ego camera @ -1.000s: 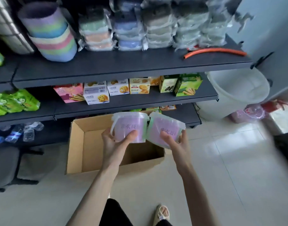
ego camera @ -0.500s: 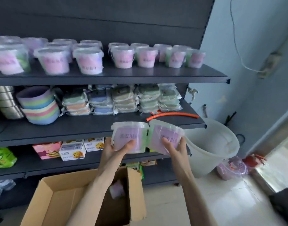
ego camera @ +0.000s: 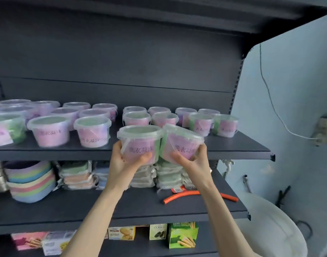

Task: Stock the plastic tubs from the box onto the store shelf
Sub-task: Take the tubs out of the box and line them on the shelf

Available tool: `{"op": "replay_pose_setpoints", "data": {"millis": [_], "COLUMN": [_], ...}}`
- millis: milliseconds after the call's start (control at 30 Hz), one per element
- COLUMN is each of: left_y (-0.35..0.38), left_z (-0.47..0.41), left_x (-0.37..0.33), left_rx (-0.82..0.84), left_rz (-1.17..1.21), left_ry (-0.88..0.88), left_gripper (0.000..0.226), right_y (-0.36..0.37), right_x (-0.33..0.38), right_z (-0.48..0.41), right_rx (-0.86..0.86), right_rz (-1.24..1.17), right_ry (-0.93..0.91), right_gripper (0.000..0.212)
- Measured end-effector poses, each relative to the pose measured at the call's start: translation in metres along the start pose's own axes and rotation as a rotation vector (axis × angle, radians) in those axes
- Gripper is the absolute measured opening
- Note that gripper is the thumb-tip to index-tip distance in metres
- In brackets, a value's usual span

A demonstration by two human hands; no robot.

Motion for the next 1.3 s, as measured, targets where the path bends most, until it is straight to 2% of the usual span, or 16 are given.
{"op": "replay_pose_setpoints", "data": {"millis": [167, 333, 467, 600, 733, 833, 1033, 1300], "left_y": [0.008, 0.014, 0.009, 0.007, 0.007, 0.005, 0.001, -0.010], "left_z": [-0.044, -0.065, -0.074, -0.084, -0.091, -0.092, -0.085, -0.084], "left_x": [0.019, 0.039, 0.049, 0.052, 0.059, 0.064, 0.067, 0.067], "left_rx": [-0.082, -0.165, -0.238, -0.273, -0.292, -0.331, -0.385, -0.344], "left_rz": [-0.259, -0.478, -0.570, -0.677, -0.747, -0.788, -0.746, -0.857], "left_ry": [0.040, 0.018, 0.042, 0.066, 0.085, 0.139, 0.265, 0.325], "left_gripper": [0.096, 0.108, 0.102, 0.089, 0.086, 0.085, 0.078, 0.075], "right_y": [0.005, 0.008, 0.014, 0.019, 0.029, 0.032, 0.042, 0.061], "right_x": [-0.021, -0.036, -0.041, -0.047, -0.044, -0.038, -0.035, -0.038], "right_z": [-0.053, -0.081, -0.095, -0.098, -0.099, -0.099, -0.090, -0.095], "right_rx": [0.040, 0.073, 0.092, 0.069, 0.009, -0.033, 0.005, 0.031], "right_rz": [0.029, 0.257, 0.423, 0.548, 0.662, 0.662, 0.600, 0.678], "right_ry": [-0.005, -0.021, -0.031, -0.054, -0.017, -0.013, -0.055, -0.010], "right_gripper": [0.113, 0.103, 0.099, 0.103, 0.119, 0.118, 0.115, 0.117]}}
Point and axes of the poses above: each hand's wrist, its own z-axis away from the middle knuckle, its own y-axis out of the palm, x = y × z, the point moved 2 cm from there along -z, towards the middle knuckle, and after that the axes turned 14 degrees about z, right-handed, at the moved point
